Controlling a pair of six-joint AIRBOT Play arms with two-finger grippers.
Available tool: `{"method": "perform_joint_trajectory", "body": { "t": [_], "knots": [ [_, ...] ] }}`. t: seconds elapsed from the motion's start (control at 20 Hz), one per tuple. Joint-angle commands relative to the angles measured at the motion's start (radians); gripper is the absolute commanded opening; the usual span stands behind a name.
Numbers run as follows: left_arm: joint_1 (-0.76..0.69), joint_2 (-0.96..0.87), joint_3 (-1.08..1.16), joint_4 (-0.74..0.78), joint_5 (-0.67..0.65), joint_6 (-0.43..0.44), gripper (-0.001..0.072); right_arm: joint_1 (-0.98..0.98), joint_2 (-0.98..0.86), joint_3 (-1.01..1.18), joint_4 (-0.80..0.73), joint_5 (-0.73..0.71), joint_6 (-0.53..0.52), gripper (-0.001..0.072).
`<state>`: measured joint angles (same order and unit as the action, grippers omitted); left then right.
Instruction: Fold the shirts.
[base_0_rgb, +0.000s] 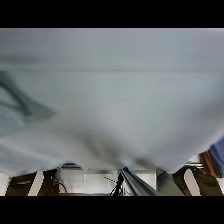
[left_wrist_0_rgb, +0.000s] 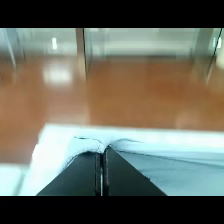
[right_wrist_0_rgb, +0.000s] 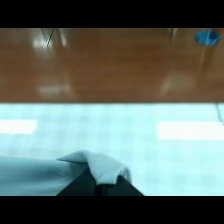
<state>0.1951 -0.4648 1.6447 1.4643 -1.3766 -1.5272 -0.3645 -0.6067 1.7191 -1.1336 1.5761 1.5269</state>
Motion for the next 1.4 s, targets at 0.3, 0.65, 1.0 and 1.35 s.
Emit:
{"method": "perform_joint_trajectory", "body": {
  "t": [0.3,0.65,1.0,1.35],
  "knots": [
    [-0.017,-0.507,-0.330,-0.262,0.243,0.023,0.0020,0.001,-0.350,-0.491,0.237,-0.356,-0.246,0.0020],
    [-0.116,-0.993,-0.172,-0.274,0.496,-0.058,0.0020,0.023,-0.937,-0.245,0.338,-0.476,-0.291,0.0020],
    [-0.158,-1.214,-0.103,-0.283,0.614,-0.170,0.0020,0.112,-1.330,0.116,0.312,-0.507,-0.056,0.0020],
    [-0.163,-1.288,-0.102,-0.291,0.617,-0.169,0.0020,0.104,-1.393,0.144,0.317,-0.497,-0.046,0.0020]
  ]
}}
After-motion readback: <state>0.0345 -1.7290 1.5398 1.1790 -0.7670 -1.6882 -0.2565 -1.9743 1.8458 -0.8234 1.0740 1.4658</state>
